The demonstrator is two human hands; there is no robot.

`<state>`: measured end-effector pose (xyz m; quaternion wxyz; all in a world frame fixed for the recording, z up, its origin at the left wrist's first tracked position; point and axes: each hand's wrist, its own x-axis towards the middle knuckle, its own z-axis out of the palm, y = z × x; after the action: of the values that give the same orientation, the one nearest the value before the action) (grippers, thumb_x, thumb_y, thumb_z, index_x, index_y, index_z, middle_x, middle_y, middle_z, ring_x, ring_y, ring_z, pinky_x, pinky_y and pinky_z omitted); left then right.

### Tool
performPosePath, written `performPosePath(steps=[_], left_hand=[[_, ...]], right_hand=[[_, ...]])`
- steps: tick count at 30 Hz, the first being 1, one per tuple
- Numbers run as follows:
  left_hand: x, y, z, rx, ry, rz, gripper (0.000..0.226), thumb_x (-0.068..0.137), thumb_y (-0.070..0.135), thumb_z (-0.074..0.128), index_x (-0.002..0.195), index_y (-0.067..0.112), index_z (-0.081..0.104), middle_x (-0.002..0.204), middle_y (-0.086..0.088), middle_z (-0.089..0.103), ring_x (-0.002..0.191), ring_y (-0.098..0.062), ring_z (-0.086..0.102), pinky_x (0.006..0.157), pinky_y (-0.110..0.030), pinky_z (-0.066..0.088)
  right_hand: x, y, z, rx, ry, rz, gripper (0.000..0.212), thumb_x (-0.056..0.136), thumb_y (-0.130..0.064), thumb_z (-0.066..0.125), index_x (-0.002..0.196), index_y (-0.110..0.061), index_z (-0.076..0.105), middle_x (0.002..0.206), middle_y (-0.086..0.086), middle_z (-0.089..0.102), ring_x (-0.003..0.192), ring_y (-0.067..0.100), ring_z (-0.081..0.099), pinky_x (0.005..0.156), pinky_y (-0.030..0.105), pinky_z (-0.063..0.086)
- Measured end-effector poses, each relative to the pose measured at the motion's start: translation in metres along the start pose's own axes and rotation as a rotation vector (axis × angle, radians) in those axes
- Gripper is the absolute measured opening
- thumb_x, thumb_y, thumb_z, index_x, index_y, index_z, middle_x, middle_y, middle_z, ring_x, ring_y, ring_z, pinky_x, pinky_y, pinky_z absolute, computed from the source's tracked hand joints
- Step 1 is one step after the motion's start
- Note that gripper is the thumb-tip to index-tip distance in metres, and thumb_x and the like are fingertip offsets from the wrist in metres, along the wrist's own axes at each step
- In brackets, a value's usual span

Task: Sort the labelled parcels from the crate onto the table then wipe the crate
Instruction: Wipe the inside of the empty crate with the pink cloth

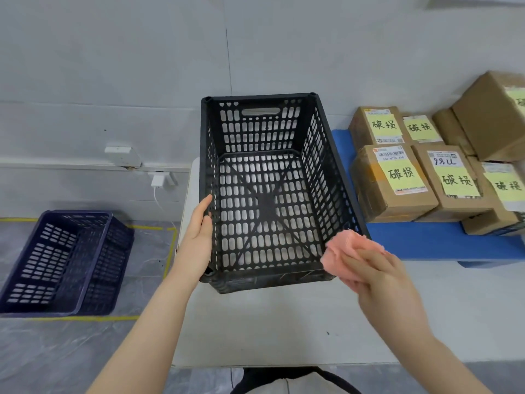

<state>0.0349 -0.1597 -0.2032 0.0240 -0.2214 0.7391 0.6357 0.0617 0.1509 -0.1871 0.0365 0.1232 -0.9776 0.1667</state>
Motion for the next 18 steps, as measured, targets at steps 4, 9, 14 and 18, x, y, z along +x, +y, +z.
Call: performPosePath(steps=[4, 9, 14, 18], left_hand=[[-0.002, 0.002, 0.0, -0.044, -0.002, -0.016, 0.04, 0.106, 0.034, 0.026, 0.136, 0.058, 0.035, 0.15, 0.02, 0.036, 0.139, -0.005, 0.033, 0.118, -0.041, 0.026], [-0.002, 0.005, -0.001, -0.104, -0.03, -0.043, 0.039, 0.105, 0.037, 0.027, 0.136, 0.059, 0.036, 0.15, 0.021, 0.035, 0.139, -0.003, 0.032, 0.118, -0.039, 0.025], [0.0, 0.01, -0.005, -0.311, -0.056, -0.134, 0.033, 0.098, 0.06, 0.033, 0.124, 0.058, 0.052, 0.145, 0.012, 0.047, 0.129, -0.003, 0.046, 0.112, -0.031, 0.031], [0.001, 0.007, -0.01, -0.473, -0.117, -0.147, 0.047, 0.102, 0.054, 0.015, 0.132, 0.043, 0.05, 0.135, 0.014, 0.053, 0.119, 0.003, 0.052, 0.102, -0.026, 0.037]], right_hand=[[0.007, -0.016, 0.006, -0.011, 0.106, -0.008, 0.042, 0.061, 0.005, 0.083, 0.096, -0.018, 0.076, 0.094, 0.008, 0.066, 0.079, 0.033, 0.06, 0.072, 0.041, 0.052], [0.019, -0.106, 0.024, 0.33, -0.218, -0.062, 0.034, 0.079, -0.012, 0.048, 0.096, -0.028, 0.073, 0.099, -0.007, 0.064, 0.086, 0.013, 0.058, 0.071, 0.032, 0.052], [0.049, -0.162, 0.027, 0.697, -0.537, -0.067, 0.025, 0.093, -0.014, 0.052, 0.094, -0.021, 0.076, 0.089, -0.012, 0.069, 0.091, 0.007, 0.064, 0.09, 0.027, 0.049], [0.071, -0.155, 0.024, 0.927, -0.723, 0.191, 0.024, 0.091, -0.013, 0.059, 0.095, -0.028, 0.077, 0.101, 0.003, 0.074, 0.103, 0.02, 0.067, 0.094, 0.037, 0.053]])
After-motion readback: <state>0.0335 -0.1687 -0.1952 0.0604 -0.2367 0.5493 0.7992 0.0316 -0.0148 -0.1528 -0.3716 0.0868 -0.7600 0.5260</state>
